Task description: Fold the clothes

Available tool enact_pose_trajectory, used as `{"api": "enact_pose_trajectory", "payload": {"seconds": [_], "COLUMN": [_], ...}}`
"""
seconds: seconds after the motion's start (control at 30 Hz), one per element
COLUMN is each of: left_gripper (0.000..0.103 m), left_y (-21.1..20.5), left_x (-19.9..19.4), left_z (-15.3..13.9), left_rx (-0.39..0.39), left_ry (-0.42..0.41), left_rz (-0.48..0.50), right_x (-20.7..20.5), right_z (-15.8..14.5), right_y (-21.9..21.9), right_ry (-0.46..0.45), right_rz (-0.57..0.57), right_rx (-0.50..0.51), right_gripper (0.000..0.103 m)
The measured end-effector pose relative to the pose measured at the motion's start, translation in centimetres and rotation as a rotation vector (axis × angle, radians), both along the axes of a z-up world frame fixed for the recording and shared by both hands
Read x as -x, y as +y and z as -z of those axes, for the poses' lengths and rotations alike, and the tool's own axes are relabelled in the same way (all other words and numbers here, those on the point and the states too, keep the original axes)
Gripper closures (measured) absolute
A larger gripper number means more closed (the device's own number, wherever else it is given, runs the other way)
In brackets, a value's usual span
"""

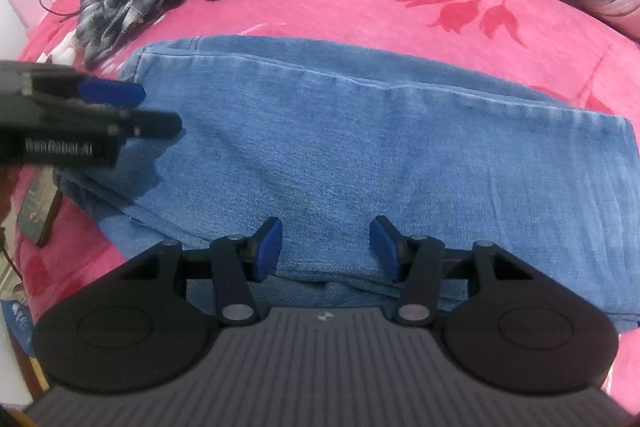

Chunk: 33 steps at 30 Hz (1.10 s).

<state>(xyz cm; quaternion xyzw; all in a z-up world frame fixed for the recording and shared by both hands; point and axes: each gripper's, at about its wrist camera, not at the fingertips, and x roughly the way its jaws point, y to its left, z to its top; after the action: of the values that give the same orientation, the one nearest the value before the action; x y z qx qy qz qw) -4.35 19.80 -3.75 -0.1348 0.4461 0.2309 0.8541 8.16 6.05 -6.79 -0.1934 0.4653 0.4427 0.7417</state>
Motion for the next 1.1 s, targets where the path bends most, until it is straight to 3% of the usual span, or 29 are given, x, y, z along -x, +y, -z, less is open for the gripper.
{"api": "enact_pose_trajectory", "payload": {"seconds": [0.13,0.27,0.47,0.6,1.1], "left_gripper": [0.042,0.042,0.04,0.039,0.035], "left_y": [0.3,0.5,0.2,0.1,-0.7], "left_x": [-0.9,-2.4,-3.7,-4.2,-5.3], "left_z": [-0.5,0.5,0.9,0.9,0.9], "left_rx": [0.039,0.08,0.069,0.068,0.051], "left_ry": [0.018,0.124,0.206,0.232,0.296], "left_rz": [-0.055,-0.117,-0.159,-0.178,-0.177], "right_x": [-0.6,-2.5,-7.1,-8.5,-8.7], "right_z": [-1.2,-2.6,-2.1,0.8,1.0], "right_y": [-0.5,-1.9,-3.3,-3.5,-3.9], "right_ry": [0.011,-0.03,-0.071,-0.081,-0.067], "right_rz": [0.018,0.084,0.19,0.181,0.169], "right_rx": [-0.034,-0.069,-0.015,0.086,0.056], "right_gripper": [0.053,0.053,0.053,0.052,0.049]}}
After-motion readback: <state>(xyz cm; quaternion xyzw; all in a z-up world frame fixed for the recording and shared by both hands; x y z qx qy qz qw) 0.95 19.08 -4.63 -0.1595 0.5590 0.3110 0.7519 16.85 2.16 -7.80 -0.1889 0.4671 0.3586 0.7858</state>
